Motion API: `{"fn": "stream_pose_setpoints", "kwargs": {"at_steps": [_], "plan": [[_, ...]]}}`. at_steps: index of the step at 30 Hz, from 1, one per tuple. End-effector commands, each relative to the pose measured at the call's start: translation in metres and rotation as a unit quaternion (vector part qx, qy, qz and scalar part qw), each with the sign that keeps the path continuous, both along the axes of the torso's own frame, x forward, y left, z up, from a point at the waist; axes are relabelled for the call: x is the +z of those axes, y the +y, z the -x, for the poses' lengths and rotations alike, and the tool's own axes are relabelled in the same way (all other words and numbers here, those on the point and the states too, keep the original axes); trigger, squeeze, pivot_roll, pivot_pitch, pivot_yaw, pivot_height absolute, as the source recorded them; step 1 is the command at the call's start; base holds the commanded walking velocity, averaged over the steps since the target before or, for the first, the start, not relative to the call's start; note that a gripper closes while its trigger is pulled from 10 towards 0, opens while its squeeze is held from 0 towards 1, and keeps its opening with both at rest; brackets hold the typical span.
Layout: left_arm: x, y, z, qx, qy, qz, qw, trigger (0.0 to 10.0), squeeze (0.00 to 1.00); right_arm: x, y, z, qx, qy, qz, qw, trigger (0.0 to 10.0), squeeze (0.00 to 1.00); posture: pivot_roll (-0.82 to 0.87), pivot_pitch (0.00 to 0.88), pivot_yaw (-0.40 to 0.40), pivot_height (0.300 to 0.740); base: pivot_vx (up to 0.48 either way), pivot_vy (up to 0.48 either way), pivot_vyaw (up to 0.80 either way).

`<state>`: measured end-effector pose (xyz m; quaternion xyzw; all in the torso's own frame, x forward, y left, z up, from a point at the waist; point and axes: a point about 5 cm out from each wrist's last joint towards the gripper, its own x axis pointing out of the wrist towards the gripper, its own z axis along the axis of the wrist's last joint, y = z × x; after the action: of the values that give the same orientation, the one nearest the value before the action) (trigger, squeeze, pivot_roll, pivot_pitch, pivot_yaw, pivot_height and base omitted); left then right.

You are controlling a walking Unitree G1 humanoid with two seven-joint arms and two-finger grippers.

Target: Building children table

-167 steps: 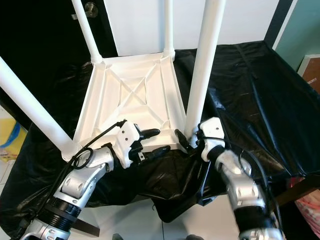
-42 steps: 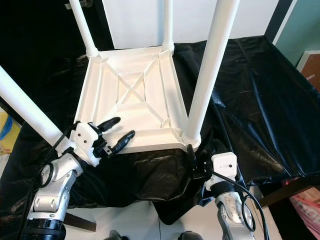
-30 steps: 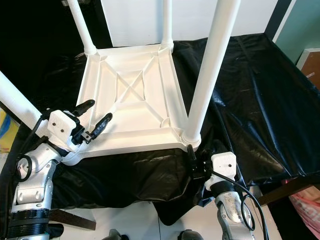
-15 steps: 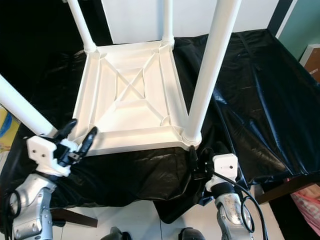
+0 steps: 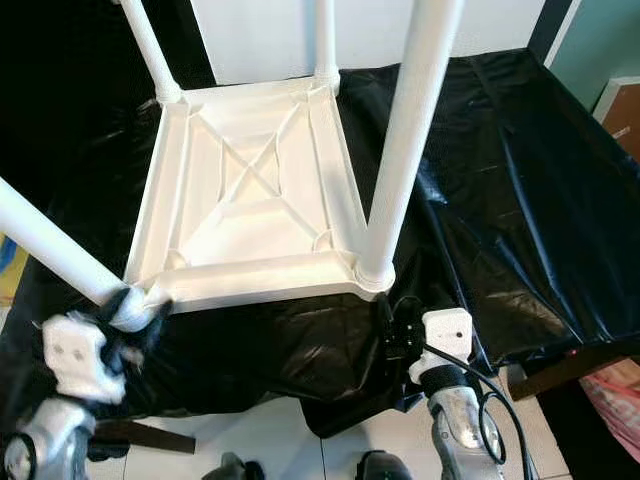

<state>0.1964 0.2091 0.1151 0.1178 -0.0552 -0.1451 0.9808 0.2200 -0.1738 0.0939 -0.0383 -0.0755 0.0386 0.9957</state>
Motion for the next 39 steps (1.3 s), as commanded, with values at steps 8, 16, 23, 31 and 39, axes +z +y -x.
{"fn": "stream_pose_setpoints", "kwargs": {"at_steps": [8, 16, 23, 31, 39], "plan": [[0.021, -0.002, -0.023, 0.123, -0.085, 0.022, 0.988, 10.0, 0.0, 0.002, 0.0, -0.004, 0.004, -0.007, 0.011, 1.0, 10.0, 0.0, -0.06, 0.128, 0.054, 0.74, 0.0, 0.0, 0.0], [0.036, -0.004, -0.038, 0.038, -0.084, 0.009, 0.996, 10.0, 0.0, 0.003, 0.006, -0.007, 0.037, -0.012, 0.025, 0.999, 10.0, 0.0, -0.05, 0.117, 0.042, 0.74, 0.0, 0.0, 0.0], [0.043, -0.014, -0.054, -0.046, -0.06, 0.015, 0.997, 10.0, 0.0, 0.009, 0.002, 0.002, 0.078, -0.019, 0.037, 0.996, 10.0, 0.0, -0.04, 0.109, 0.041, 0.74, 0.0, 0.0, 0.0], [0.046, -0.026, -0.067, -0.073, -0.061, 0.01, 0.995, 10.0, 0.0, 0.009, -0.003, 0.005, 0.067, -0.025, 0.051, 0.996, 10.0, 0.0, -0.06, 0.106, 0.049, 0.74, 0.0, 0.0, 0.0], [0.048, -0.026, -0.069, -0.075, -0.061, 0.008, 0.995, 10.0, 0.0, 0.008, -0.002, 0.006, 0.066, -0.025, 0.05, 0.996, 10.0, 0.0, -0.07, 0.105, 0.051, 0.74, 0.0, 0.0, 0.0]]}}
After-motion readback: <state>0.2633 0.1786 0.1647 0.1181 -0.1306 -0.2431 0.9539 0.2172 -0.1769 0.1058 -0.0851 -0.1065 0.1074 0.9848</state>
